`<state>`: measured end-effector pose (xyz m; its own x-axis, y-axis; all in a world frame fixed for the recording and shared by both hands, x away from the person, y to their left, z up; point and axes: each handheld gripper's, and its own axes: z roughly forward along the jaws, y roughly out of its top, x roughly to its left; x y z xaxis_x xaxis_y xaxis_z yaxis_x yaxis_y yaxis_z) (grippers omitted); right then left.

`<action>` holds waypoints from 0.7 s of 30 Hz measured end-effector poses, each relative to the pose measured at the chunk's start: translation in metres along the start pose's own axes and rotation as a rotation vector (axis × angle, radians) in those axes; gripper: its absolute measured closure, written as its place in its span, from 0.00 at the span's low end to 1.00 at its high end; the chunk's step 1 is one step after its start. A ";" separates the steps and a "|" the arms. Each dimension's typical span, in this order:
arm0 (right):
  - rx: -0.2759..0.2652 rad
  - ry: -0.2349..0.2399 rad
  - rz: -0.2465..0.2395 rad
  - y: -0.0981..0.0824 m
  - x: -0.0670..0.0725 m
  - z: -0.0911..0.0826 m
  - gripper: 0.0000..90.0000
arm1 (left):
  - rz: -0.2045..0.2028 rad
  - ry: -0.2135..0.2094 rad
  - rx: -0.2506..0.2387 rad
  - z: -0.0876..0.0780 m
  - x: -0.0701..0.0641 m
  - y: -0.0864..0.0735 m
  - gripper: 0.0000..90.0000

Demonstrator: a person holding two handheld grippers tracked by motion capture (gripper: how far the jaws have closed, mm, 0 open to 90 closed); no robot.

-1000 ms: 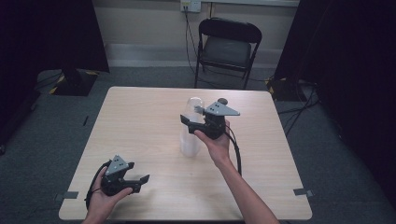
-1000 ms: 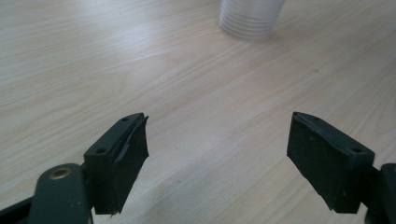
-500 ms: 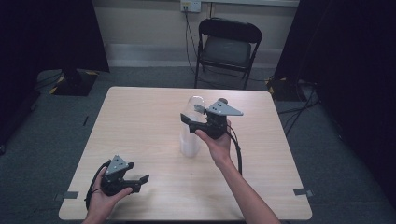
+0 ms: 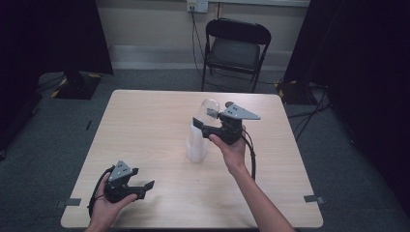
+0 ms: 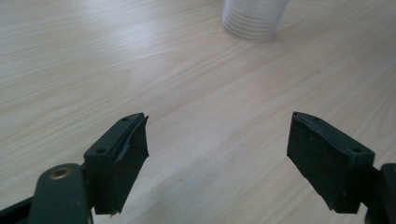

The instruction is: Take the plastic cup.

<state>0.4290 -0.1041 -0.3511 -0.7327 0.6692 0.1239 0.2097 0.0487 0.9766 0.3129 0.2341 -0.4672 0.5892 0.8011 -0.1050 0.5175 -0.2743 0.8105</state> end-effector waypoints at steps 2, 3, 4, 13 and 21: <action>-0.002 0.001 -0.003 0.001 0.001 -0.006 0.36 | 0.005 0.001 -0.001 -0.001 0.000 0.000 0.22; -0.002 0.001 -0.003 0.001 0.001 -0.006 0.36 | 0.003 0.001 -0.001 -0.001 0.000 0.000 0.22; -0.001 0.002 -0.007 0.002 0.001 -0.007 0.36 | 0.004 0.001 -0.002 -0.001 0.000 0.000 0.22; 0.024 -0.001 -0.011 -0.006 -0.001 -0.026 0.36 | 0.018 -0.005 -0.004 0.001 -0.002 0.003 0.22; 0.053 -0.007 0.006 -0.016 -0.005 -0.039 0.36 | 0.019 -0.003 -0.016 -0.001 -0.004 0.003 0.22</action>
<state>0.4037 -0.1371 -0.3600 -0.7265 0.6750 0.1285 0.2481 0.0832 0.9651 0.3119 0.2300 -0.4636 0.6002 0.7946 -0.0913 0.4966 -0.2807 0.8213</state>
